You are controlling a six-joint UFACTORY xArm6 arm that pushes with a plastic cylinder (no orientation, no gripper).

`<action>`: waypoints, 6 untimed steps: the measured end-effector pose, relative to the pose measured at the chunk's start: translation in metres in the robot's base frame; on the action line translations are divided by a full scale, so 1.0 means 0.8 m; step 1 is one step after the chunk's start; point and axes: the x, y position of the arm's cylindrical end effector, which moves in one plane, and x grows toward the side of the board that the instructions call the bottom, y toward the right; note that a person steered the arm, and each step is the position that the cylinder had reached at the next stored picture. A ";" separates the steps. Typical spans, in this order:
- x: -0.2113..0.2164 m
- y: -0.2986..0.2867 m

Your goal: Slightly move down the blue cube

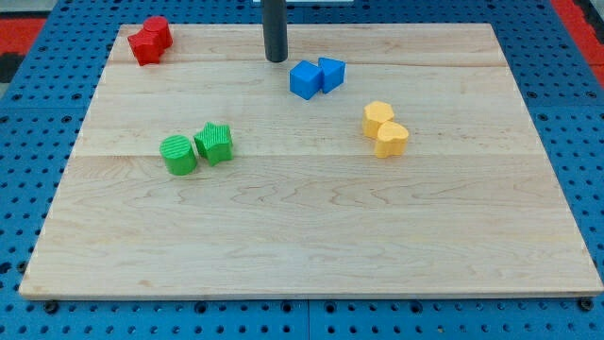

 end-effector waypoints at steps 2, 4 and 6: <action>0.002 0.008; 0.108 0.017; 0.129 0.016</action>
